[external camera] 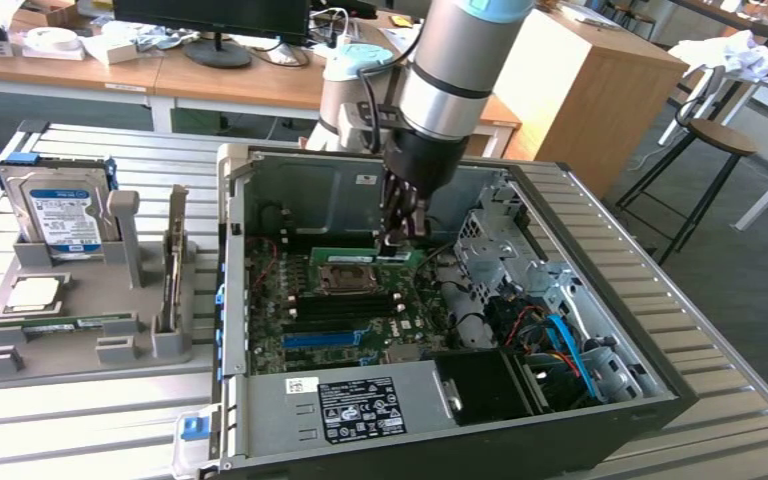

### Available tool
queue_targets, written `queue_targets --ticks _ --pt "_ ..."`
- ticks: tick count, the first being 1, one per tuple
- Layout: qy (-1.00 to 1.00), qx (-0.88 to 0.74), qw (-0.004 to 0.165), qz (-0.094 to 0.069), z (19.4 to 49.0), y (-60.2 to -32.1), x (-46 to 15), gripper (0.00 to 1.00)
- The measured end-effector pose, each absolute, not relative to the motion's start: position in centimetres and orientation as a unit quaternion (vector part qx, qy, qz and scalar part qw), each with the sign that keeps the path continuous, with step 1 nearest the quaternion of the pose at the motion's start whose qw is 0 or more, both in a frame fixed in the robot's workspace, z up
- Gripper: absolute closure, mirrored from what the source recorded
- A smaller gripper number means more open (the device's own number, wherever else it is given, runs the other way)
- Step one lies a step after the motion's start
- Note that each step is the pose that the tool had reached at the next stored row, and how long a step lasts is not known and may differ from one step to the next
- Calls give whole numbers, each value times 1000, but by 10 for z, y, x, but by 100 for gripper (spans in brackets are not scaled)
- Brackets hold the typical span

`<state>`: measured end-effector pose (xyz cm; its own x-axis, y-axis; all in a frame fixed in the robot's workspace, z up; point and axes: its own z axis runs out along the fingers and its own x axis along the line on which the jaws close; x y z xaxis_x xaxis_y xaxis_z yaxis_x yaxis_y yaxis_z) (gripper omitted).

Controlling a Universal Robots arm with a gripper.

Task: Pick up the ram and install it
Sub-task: 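Insert the ram into the slot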

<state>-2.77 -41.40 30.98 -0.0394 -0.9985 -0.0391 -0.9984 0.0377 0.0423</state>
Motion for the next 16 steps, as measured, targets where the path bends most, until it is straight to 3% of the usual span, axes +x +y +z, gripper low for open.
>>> queue_targets --ticks 16 --pt "-720 693 1 -29 303 -413 -28 89"
